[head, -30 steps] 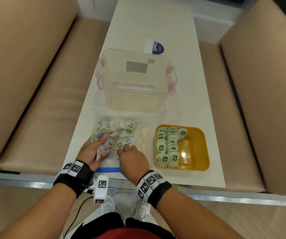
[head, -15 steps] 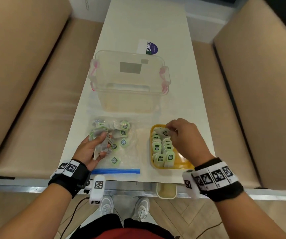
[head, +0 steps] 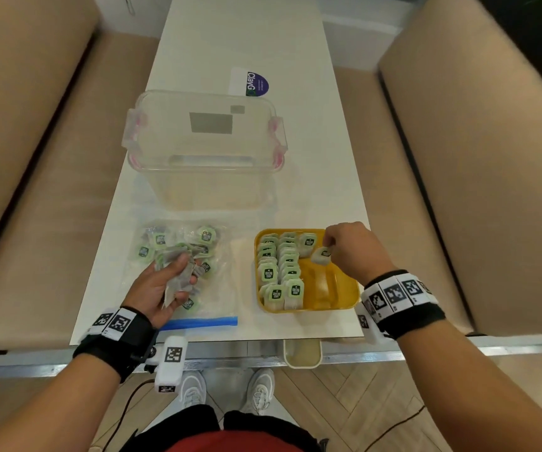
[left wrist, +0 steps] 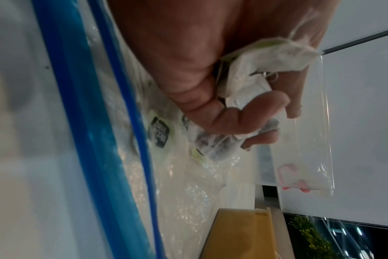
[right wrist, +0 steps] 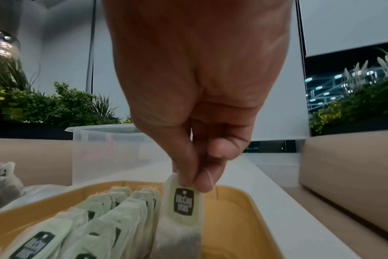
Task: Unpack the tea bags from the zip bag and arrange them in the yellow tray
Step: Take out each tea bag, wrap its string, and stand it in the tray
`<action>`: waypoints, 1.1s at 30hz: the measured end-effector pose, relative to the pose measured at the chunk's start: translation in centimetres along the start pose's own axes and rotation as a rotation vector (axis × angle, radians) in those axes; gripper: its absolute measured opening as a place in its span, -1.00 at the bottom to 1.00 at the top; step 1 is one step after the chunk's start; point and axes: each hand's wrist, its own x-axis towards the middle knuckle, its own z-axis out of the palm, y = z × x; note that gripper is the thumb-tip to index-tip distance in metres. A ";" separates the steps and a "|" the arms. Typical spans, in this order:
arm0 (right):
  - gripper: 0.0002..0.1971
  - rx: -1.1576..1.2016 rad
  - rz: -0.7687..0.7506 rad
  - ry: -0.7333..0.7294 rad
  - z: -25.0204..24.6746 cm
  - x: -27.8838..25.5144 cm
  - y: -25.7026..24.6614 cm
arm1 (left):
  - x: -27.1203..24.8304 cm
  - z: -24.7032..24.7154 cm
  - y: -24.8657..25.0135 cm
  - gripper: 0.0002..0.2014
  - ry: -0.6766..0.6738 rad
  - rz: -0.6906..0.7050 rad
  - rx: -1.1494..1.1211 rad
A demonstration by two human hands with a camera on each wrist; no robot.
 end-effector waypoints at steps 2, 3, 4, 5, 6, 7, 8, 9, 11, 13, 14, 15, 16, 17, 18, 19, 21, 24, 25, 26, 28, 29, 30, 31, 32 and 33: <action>-0.78 0.032 -0.013 -0.006 0.6 0.5 -0.1 | 0.0 0.0 -0.1 -0.24 -0.008 0.007 -0.004; -0.77 0.040 -0.016 -0.007 0.9 0.7 -0.2 | 0.0 0.1 -0.1 -0.25 -0.012 0.003 -0.002; -0.75 0.042 -0.019 -0.010 1.2 0.9 -0.3 | 0.1 0.0 -0.2 -0.26 -0.010 0.000 0.000; -0.74 0.042 -0.023 -0.010 1.5 1.1 -0.4 | 0.0 0.0 -0.2 -0.29 -0.004 0.000 0.004; -0.73 0.041 -0.024 -0.010 1.7 1.2 -0.5 | 0.1 -0.1 -0.4 -0.31 -0.002 0.001 0.001; -0.73 0.044 -0.023 -0.011 1.9 1.4 -0.6 | 0.0 -0.1 -0.4 -0.34 -0.001 -0.005 -0.007; -0.74 0.051 -0.022 -0.015 2.1 1.5 -0.6 | 0.0 -0.1 -0.4 -0.41 0.001 -0.013 -0.019; -0.75 0.057 -0.023 -0.020 2.3 1.6 -0.7 | -0.1 0.0 -0.5 -0.54 0.003 -0.018 -0.027; -0.77 0.064 -0.027 -0.030 2.5 1.7 -0.8 | -0.3 0.0 -0.5 -0.74 0.009 -0.021 -0.020; -0.77 0.066 -0.028 -0.031 2.5 1.8 -0.9 | -0.5 0.1 -0.5 -0.77 0.017 -0.017 0.000; -0.77 0.066 -0.026 -0.030 2.6 1.9 -0.9 | -0.4 0.0 -0.6 -0.77 0.019 -0.015 0.004; -0.77 0.065 -0.025 -0.028 2.6 1.9 -1.0 | -0.5 0.0 -0.5 -0.77 0.017 -0.015 -0.001; -0.78 0.063 -0.027 -0.027 2.6 2.0 -1.0 | -0.5 -0.1 -0.5 -0.78 0.012 -0.016 -0.008; -0.79 0.064 -0.031 -0.026 2.7 2.0 -1.1 | -0.5 -0.1 -0.5 -0.78 0.004 -0.017 -0.013; -0.80 0.065 -0.036 -0.023 2.7 2.0 -1.1 | -0.5 -0.2 -0.5 -0.72 -0.003 -0.017 -0.014; -0.81 0.067 -0.040 -0.019 2.7 2.1 -1.2 | -0.5 -0.2 -0.5 -0.61 -0.012 -0.013 -0.007; -0.82 0.074 -0.045 -0.006 2.8 2.1 -1.4 | -0.4 -0.3 -0.5 -0.36 -0.022 -0.004 0.016; -0.80 0.088 -0.040 0.008 3.3 2.2 -1.3 | -0.4 -0.4 -0.5 -0.25 -0.030 -0.010 0.010; -0.78 0.089 -0.035 0.021 3.4 2.4 -1.2 | -0.5 -0.2 -0.4 -0.27 -0.034 -0.016 0.002; -0.76 0.095 -0.025 0.039 3.4 2.4 -1.0 | -0.6 -0.1 -0.4 -0.33 -0.037 -0.019 -0.006; -0.73 0.135 -0.013 0.104 3.1 2.4 -1.0 | -0.6 -0.1 -0.4 -0.56 -0.029 -0.031 -0.023; -0.73 0.159 -0.021 0.150 2.8 2.1 -1.4 | -0.7 0.0 -0.4 -0.68 -0.014 -0.040 -0.031; -0.76 0.186 -0.043 0.196 2.5 1.6 -2.0 | -0.7 0.0 -0.3 -0.74 -0.005 -0.045 -0.040; -0.79 0.218 -0.076 0.235 2.1 1.1 -3.1 | -0.7 0.0 -0.4 -0.72 -0.009 -0.046 -0.048; -0.82 0.255 -0.114 0.254 1.7 0.4 -4.4 | -0.7 0.1 -0.4 -0.64 -0.019 -0.046 -0.053; -0.83 0.298 -0.156 0.245 1.5 -0.2 -5.9 | -0.7 0.2 -0.4 -0.57 -0.033 -0.048 -0.061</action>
